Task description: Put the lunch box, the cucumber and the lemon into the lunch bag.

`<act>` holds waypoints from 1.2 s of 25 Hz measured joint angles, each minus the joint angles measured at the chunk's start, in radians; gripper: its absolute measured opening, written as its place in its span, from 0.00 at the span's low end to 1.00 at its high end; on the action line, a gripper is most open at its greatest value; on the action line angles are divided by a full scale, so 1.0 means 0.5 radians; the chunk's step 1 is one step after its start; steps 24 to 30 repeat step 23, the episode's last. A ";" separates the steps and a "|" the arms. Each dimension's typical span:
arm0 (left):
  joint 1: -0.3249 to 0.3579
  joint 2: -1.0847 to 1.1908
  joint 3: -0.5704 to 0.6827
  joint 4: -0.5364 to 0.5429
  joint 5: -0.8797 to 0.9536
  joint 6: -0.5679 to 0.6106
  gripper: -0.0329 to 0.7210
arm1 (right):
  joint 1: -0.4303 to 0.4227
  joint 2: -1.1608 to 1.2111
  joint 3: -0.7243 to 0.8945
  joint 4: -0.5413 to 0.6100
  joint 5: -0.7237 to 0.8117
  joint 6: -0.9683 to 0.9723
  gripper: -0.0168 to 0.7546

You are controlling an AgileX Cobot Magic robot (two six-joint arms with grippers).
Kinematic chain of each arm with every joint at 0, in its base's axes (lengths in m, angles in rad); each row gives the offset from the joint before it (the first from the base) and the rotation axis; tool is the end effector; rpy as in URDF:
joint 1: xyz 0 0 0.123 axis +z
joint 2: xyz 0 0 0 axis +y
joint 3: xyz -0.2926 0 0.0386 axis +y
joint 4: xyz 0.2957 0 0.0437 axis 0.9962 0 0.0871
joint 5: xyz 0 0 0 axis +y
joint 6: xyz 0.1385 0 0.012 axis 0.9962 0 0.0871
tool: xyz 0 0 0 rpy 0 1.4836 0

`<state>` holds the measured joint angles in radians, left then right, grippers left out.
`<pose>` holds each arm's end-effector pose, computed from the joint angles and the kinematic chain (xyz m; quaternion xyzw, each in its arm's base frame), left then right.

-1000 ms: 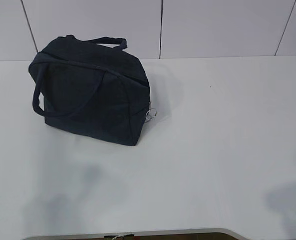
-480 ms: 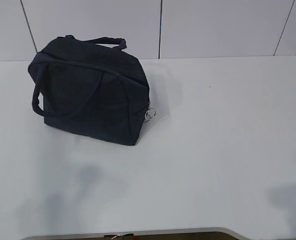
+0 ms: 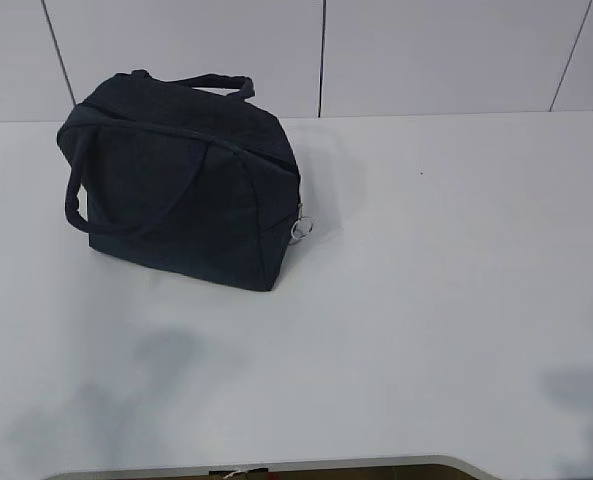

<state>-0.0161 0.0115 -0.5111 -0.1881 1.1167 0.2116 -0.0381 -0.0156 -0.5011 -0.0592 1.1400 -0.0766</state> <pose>0.0648 -0.0244 0.2765 0.1043 0.8575 -0.0449 0.5019 0.0613 -0.0098 0.2702 -0.0142 0.8686 -0.0578 0.4919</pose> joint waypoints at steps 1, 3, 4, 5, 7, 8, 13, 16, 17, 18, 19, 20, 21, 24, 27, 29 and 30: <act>0.002 0.000 0.000 0.000 0.000 0.000 0.52 | 0.000 0.000 0.000 0.000 0.000 0.000 0.54; 0.002 0.000 0.000 0.000 0.000 0.000 0.52 | 0.000 0.000 0.000 0.000 0.000 0.000 0.54; 0.002 0.000 0.000 0.000 0.000 0.000 0.52 | 0.000 0.000 0.000 0.000 0.000 0.000 0.54; 0.002 0.000 0.000 0.000 0.000 0.000 0.52 | 0.000 0.000 0.000 0.000 0.000 0.000 0.54; 0.002 0.000 0.000 0.000 0.000 0.000 0.52 | 0.000 0.000 0.000 0.000 0.000 0.000 0.54; 0.002 0.000 0.000 0.000 0.000 0.000 0.52 | 0.000 0.000 0.000 0.000 0.000 0.000 0.54; 0.002 0.000 0.000 0.000 0.000 0.000 0.52 | 0.000 0.000 0.000 0.000 0.000 0.000 0.54; 0.002 0.000 0.000 0.000 0.000 0.000 0.52 | 0.000 0.000 0.000 0.000 0.000 0.000 0.54; 0.002 0.000 0.000 0.000 0.000 0.000 0.52 | 0.000 0.000 0.000 0.000 0.000 0.000 0.54; 0.002 0.000 0.000 0.000 0.000 0.000 0.52 | 0.000 0.000 0.000 0.000 0.000 0.000 0.54; 0.002 0.000 0.000 0.000 0.000 0.000 0.52 | 0.000 0.000 0.000 0.000 0.000 0.000 0.54; 0.002 0.000 0.000 0.000 0.000 0.000 0.52 | 0.000 0.000 0.000 0.000 0.000 0.000 0.54; 0.002 0.000 0.000 0.000 0.000 0.000 0.52 | 0.000 0.000 0.000 0.000 0.000 0.000 0.54; 0.002 0.000 0.000 0.000 0.000 0.000 0.52 | 0.000 0.000 0.000 0.000 0.000 0.000 0.54; 0.002 0.000 0.000 0.000 0.000 0.000 0.52 | 0.000 0.000 0.000 0.000 0.000 0.000 0.54; 0.002 0.000 0.000 0.000 0.000 0.000 0.52 | 0.000 0.000 0.000 0.000 0.000 0.000 0.54; 0.002 0.000 0.000 0.000 0.000 0.000 0.52 | 0.000 0.000 0.000 0.000 0.000 0.000 0.54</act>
